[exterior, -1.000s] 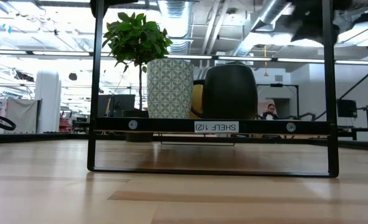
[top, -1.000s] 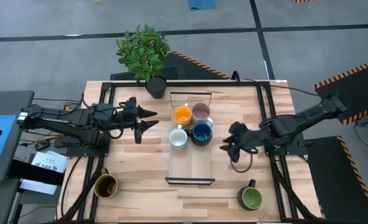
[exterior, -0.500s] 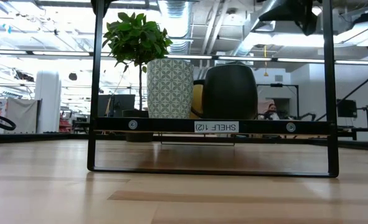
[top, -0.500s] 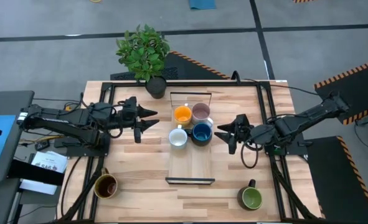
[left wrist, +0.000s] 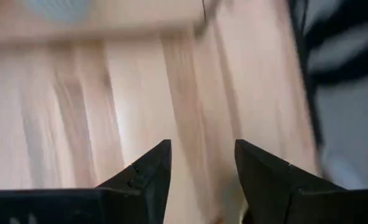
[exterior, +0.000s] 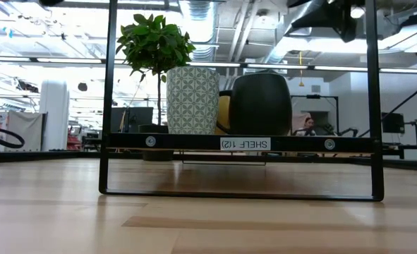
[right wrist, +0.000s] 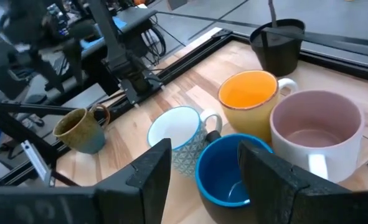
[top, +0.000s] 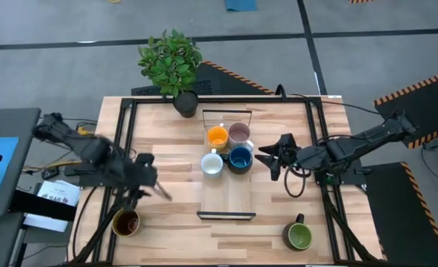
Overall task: Place coffee mugs
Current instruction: Put the brown green mug on the shelf
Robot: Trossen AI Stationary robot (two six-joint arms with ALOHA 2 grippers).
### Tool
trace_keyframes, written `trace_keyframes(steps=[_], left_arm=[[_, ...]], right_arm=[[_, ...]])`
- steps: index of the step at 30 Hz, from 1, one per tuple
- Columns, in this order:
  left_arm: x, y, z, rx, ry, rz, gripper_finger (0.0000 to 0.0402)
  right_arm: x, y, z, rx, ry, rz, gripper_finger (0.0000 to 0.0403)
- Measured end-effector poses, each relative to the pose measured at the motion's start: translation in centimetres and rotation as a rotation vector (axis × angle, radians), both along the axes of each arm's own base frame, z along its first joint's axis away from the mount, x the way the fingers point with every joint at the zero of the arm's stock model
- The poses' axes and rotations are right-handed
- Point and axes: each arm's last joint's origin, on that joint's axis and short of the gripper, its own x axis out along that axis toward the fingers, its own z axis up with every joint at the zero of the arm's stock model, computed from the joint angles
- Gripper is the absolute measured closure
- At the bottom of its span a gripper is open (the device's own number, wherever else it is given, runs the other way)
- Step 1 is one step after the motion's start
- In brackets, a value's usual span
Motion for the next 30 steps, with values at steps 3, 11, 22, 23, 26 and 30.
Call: trace_keyframes(steps=[3, 11, 22, 23, 26, 30], left_arm=[[-0.8, -2.0, -1.6, 0.1, 0.179, -0.101, 0.0241], [-2.4, -6.2, -5.2, 0.114, 0.33, -0.198, 0.0241], [-4.2, -7.2, -9.5, 0.143, 0.382, -0.174, 0.0241], [-4.3, -7.1, -9.8, 0.153, 0.393, -0.163, 0.0241], [-4.2, -7.1, -10.6, 0.144, 0.39, -0.155, 0.0241], [-4.2, -7.3, -11.6, 0.11, 0.384, -0.162, 0.0241]], right_arm=[[0.1, -0.2, 0.0, 0.0, 0.001, -0.012, 0.0193], [0.1, -0.6, 0.0, -0.001, 0.005, -0.027, 0.0193], [0.1, -0.6, -0.2, -0.005, 0.019, -0.026, 0.0193], [0.1, -0.6, -0.2, -0.005, 0.02, -0.026, 0.0193], [0.1, -0.6, -0.2, -0.006, 0.023, -0.026, 0.0193], [0.1, -0.6, -0.2, -0.006, 0.023, -0.026, 0.0193]])
